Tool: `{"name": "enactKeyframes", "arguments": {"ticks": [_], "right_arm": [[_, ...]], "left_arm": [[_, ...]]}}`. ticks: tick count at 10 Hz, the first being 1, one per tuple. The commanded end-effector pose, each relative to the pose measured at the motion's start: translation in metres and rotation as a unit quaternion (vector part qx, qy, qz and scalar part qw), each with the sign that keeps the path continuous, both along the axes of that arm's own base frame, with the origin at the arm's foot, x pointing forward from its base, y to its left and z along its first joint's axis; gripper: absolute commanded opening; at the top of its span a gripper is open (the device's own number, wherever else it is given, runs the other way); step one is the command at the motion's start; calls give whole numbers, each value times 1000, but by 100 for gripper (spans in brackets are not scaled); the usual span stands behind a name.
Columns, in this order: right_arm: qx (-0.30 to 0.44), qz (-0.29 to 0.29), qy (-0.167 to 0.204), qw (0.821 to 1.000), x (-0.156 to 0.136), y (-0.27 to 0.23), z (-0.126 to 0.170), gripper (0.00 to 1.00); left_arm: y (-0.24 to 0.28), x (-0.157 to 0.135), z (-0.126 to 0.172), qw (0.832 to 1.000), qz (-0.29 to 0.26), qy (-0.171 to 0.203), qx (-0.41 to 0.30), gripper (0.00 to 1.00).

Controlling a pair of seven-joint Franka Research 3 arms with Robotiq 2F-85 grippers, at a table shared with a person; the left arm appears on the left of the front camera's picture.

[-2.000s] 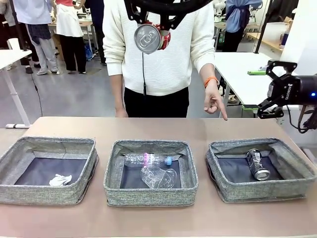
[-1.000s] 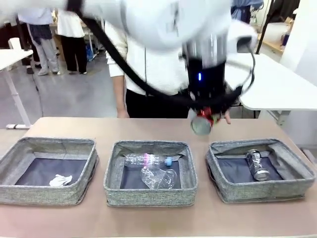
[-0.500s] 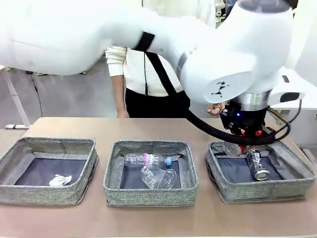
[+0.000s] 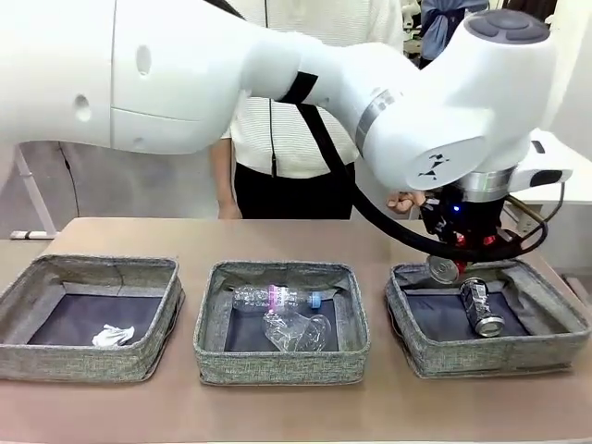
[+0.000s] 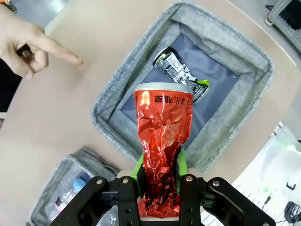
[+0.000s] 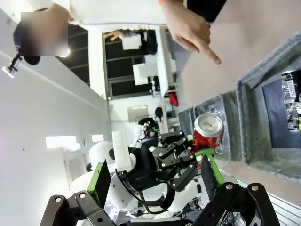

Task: Sort the waste into the appropriate baskets.
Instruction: Place the picked waste into the Fabric basket indicated by the person.

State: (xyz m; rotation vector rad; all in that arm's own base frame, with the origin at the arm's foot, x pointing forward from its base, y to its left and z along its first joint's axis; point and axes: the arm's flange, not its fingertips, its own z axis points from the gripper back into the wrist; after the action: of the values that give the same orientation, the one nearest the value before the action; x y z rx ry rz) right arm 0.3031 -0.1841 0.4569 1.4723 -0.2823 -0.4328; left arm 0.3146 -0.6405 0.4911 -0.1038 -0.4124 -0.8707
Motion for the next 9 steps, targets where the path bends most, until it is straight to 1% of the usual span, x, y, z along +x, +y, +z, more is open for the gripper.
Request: {"name": "enactKeyframes", "arguments": {"ticks": [1, 2, 4, 9], "right_arm": [[-6, -3, -3, 1000, -1, -1, 1, 100], [-6, -3, -3, 1000, -1, -1, 1, 100], [-6, -3, -3, 1000, -1, -1, 1, 100], [-6, -3, -3, 1000, -1, -1, 1, 100]], "left_arm": [[-6, -1, 4, 1000, 8, 1, 3, 27], [-6, 0, 4, 1000, 4, 1, 8, 73], [-5, -1, 6, 1000, 3, -3, 4, 100], [2, 3, 17, 1000, 13, -1, -6, 100]]}}
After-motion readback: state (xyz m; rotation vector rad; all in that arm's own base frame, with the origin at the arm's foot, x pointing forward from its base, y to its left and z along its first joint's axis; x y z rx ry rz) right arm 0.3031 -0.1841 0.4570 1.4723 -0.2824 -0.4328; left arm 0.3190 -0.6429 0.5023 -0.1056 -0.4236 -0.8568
